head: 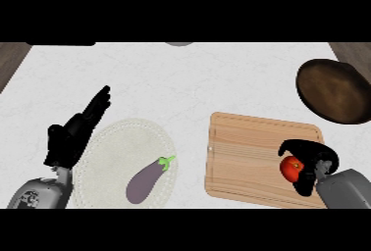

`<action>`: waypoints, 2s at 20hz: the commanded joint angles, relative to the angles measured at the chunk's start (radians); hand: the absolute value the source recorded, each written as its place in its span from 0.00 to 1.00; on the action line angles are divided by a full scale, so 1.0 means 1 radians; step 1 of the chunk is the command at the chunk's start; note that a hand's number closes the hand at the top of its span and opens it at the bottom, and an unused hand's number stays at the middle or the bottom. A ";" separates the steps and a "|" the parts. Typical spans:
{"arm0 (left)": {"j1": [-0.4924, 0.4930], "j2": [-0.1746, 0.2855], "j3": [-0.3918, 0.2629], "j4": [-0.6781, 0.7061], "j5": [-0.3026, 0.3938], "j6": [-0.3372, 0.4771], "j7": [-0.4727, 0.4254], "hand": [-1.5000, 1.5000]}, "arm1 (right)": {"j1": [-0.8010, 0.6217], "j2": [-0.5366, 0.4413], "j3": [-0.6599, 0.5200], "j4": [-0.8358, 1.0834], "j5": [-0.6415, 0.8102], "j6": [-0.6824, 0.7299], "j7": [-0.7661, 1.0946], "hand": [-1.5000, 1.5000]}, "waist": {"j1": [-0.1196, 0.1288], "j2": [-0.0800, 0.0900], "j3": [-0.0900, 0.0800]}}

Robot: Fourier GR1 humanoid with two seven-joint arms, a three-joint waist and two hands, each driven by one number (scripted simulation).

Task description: Pick the tomato from the cutting board and place it in the pan

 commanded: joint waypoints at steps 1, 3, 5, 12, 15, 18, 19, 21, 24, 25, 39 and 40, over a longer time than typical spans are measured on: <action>0.041 -0.018 0.010 0.017 -0.012 -0.024 -0.068 0.50 | 0.011 0.028 -0.024 -0.011 0.020 0.003 -0.021 1.00 | 0.001 0.011 0.015; 0.022 -0.024 0.007 0.002 -0.038 -0.012 -0.028 0.50 | 0.027 0.035 -0.032 -0.105 0.029 0.007 0.005 1.00 | -0.002 0.011 0.015; 0.047 -0.015 0.017 -0.043 -0.016 -0.031 -0.004 0.50 | 0.024 0.049 -0.060 -0.174 0.019 0.001 0.036 1.00 | -0.001 0.010 0.014; 0.000 -0.002 0.027 0.003 -0.007 -0.039 -0.020 0.50 | -0.184 0.282 -0.072 -0.167 0.351 -0.551 0.291 1.00 | 0.022 0.011 0.014; 0.018 0.019 0.036 -0.017 0.010 -0.066 -0.018 0.50 | -0.265 0.272 -0.016 -0.193 0.522 -0.638 0.347 1.00 | 0.031 0.008 0.013; -0.023 -0.025 0.024 0.007 -0.010 -0.025 0.007 0.50 | -0.328 0.278 0.005 -0.183 0.640 -0.712 0.363 1.00 | 0.013 0.012 0.014; 0.003 -0.008 0.035 0.011 0.006 -0.052 -0.017 0.50 | -0.300 0.326 0.057 -0.203 0.696 -0.745 0.404 1.00 | 0.011 0.011 0.014; -0.003 -0.023 0.024 -0.007 -0.022 -0.029 -0.017 0.50 | -0.311 0.338 0.022 -0.184 0.716 -0.791 0.393 1.00 | 0.007 0.011 0.015; 0.053 -0.029 0.013 -0.038 -0.032 -0.035 -0.029 0.50 | -0.301 0.383 0.009 -0.125 0.792 -0.854 0.429 1.00 | 0.009 0.011 0.015; 0.008 -0.012 0.039 -0.021 -0.005 -0.057 0.012 0.50 | -0.319 0.379 -0.035 -0.157 0.778 -0.848 0.441 1.00 | 0.004 0.011 0.015; 0.007 -0.039 0.056 -0.050 -0.016 -0.070 0.035 0.50 | -0.317 0.205 -0.408 0.246 0.531 -1.241 -0.018 1.00 | 0.009 0.016 0.016; -0.004 -0.044 0.074 0.103 -0.035 -0.074 -0.129 0.50 | -0.382 0.199 -0.434 0.343 0.545 -1.278 -0.017 1.00 | 0.013 0.025 0.015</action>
